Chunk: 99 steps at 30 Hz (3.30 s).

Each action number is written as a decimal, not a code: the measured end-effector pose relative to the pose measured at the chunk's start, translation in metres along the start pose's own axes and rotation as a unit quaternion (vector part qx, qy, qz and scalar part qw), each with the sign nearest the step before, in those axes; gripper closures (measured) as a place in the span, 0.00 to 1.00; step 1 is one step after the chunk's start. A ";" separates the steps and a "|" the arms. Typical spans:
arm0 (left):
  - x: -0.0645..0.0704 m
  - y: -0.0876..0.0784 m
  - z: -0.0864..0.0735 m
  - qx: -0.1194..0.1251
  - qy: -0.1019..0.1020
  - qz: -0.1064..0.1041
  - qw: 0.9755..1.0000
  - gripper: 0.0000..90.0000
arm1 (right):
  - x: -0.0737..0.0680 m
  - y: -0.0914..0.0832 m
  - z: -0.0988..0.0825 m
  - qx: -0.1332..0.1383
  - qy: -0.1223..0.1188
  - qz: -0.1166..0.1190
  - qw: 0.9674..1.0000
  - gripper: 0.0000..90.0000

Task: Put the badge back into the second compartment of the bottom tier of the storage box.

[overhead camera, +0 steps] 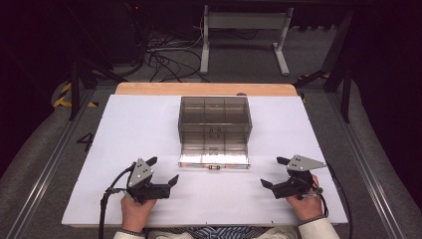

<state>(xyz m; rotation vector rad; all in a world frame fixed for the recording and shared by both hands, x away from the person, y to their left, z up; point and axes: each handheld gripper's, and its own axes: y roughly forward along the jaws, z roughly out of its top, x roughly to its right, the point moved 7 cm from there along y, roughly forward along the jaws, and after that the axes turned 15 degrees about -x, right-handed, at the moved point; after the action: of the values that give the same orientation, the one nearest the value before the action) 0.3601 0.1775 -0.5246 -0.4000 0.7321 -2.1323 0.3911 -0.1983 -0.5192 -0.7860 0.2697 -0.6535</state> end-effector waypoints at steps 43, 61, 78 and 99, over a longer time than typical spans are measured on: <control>-0.058 -0.051 -0.015 -0.021 -0.044 0.008 0.999 0.19 | 0.000 0.002 -0.002 -0.002 0.008 0.006 1.000 0.00; -0.089 -0.052 -0.045 -0.021 -0.080 0.019 0.996 0.20 | -0.002 0.004 -0.003 -0.010 0.001 0.002 1.000 0.01; -0.090 -0.037 -0.048 -0.086 -0.092 -0.008 0.992 0.40 | -0.004 0.004 -0.003 -0.010 -0.003 0.002 1.000 0.01; -0.089 -0.025 -0.050 -0.137 -0.087 -0.027 0.986 0.78 | -0.006 0.004 -0.003 -0.013 -0.007 0.004 1.000 0.02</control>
<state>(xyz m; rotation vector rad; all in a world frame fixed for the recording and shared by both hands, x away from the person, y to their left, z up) 0.3738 0.2788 -0.5501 -0.7522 0.9238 -2.0197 0.3875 -0.1940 -0.5242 -0.8136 0.2677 -0.6385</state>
